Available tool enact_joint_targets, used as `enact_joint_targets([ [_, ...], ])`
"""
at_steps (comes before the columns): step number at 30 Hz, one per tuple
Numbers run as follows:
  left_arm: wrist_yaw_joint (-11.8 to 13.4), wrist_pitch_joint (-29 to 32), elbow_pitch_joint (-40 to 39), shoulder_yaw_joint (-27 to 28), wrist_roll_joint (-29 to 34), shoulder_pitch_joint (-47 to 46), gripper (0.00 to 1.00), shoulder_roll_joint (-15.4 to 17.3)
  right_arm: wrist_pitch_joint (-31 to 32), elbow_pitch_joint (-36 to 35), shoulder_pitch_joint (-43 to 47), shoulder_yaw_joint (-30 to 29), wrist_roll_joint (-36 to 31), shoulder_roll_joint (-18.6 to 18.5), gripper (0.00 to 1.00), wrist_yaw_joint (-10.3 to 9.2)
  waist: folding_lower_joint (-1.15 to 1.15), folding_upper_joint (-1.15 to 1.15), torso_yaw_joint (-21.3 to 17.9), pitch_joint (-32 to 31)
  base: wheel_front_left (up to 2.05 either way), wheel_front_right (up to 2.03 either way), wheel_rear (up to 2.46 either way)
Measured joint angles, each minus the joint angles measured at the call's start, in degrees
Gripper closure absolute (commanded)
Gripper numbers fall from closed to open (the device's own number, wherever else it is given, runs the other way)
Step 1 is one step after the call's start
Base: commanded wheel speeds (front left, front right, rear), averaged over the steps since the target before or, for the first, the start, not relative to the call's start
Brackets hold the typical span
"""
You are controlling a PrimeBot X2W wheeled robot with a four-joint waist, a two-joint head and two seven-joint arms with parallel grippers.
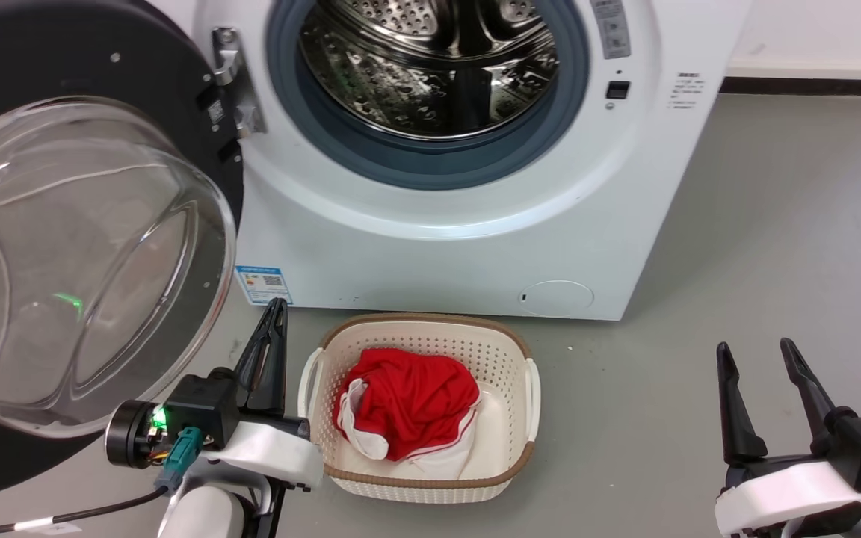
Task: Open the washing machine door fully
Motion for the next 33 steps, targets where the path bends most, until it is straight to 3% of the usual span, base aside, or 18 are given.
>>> enact_joint_targets([
  [1, 0.2, 0.0, 0.2, -0.1, 0.0, 0.0, 1.00, -0.1, 0.0, 0.0, 0.0, 0.0, 0.0, 0.0, 0.00, 0.00, 0.00, 0.00, -0.5, -0.1, 0.00, 0.00, 0.00],
  [2, 0.3, 0.0, 0.6, 0.0, 0.0, 0.1, 0.84, -0.1, 0.0, 0.0, 0.0, 0.1, 0.0, 0.0, 0.00, 0.00, 0.00, 0.00, -0.9, -0.2, 0.00, 0.00, 0.00],
  [4, 0.4, 0.0, 1.0, 0.1, -0.1, 0.3, 0.42, -0.2, 0.0, 0.0, 0.1, 0.2, 0.0, 0.0, 0.00, 0.00, 0.00, 0.00, -1.6, -0.4, 0.00, 0.00, 0.00],
  [5, 0.5, 0.0, 1.1, 0.3, -0.3, 0.4, 0.13, -0.3, 0.0, 0.0, 0.1, 0.2, 0.0, 0.0, 0.00, 0.00, 0.00, 0.00, -1.8, -0.5, 0.00, 0.00, 0.00],
  [6, 0.8, 0.0, 1.1, 0.5, -0.5, 0.6, 0.00, -0.4, 0.0, 0.0, 0.2, 0.3, 0.0, 0.0, 0.00, 0.00, 0.00, 0.00, -1.9, -0.6, 0.00, 0.00, 0.00],
  [33, 1.1, 0.0, 0.8, 2.6, -0.1, 2.2, 0.00, -1.9, -0.1, 0.4, 0.0, 0.6, 0.6, 0.0, 0.00, 0.00, 0.00, 0.00, -1.8, 0.2, 0.00, 0.00, 0.00],
])
